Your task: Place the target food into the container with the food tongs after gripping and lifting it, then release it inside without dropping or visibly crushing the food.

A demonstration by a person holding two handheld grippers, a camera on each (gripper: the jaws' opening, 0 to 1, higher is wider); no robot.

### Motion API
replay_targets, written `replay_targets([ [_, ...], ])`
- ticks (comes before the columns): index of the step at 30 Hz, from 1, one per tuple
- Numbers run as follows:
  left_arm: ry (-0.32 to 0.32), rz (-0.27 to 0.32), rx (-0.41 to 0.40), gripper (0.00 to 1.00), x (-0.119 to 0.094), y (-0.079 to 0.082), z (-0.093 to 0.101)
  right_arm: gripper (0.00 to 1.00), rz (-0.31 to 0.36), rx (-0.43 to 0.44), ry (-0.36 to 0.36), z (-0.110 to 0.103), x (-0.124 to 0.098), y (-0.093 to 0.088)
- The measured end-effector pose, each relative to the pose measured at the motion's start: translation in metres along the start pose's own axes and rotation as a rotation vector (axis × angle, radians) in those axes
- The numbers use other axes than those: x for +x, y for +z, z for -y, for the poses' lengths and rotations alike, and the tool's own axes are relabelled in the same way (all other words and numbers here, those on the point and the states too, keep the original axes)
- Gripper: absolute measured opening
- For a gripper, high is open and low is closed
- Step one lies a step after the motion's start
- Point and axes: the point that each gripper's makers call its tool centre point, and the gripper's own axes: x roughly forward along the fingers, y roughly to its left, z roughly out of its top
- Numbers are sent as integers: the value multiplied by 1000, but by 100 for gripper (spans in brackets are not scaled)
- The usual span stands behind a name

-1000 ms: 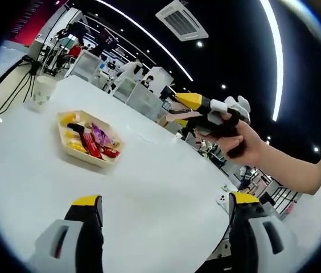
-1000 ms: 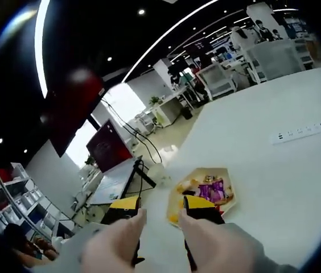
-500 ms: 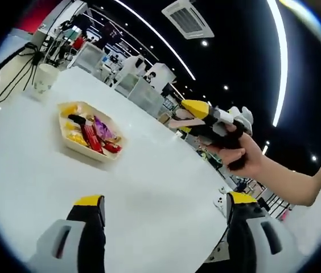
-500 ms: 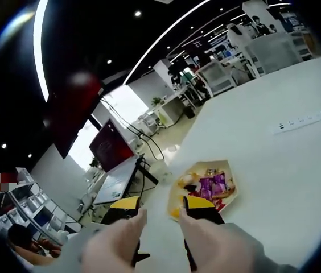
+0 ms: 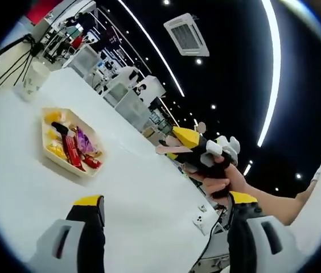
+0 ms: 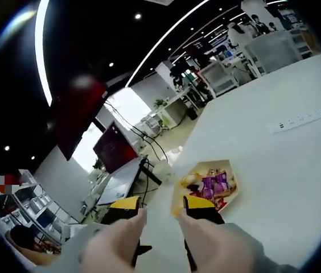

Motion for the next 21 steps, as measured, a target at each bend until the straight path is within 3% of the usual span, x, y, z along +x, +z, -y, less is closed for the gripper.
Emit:
replay_targets([
  [4, -46, -78, -11, 79, -4, -15, 8, 29, 13, 18, 6, -5, -2, -6],
  [8, -52, -131, -2, 77, -3, -28, 6, 29, 11, 2, 0, -9, -6, -12],
  [13, -84, -141, 16, 73, -1, -30, 11, 29, 25, -11, 6, -12, -16, -11],
  [16, -108, -81, -2, 73, 0, -17, 20, 29, 24, -14, 12, -10, -21, -14],
  [21, -122, -66, 0, 71, -2, -14, 25, 29, 32, 2, 35, -12, -29, -24],
])
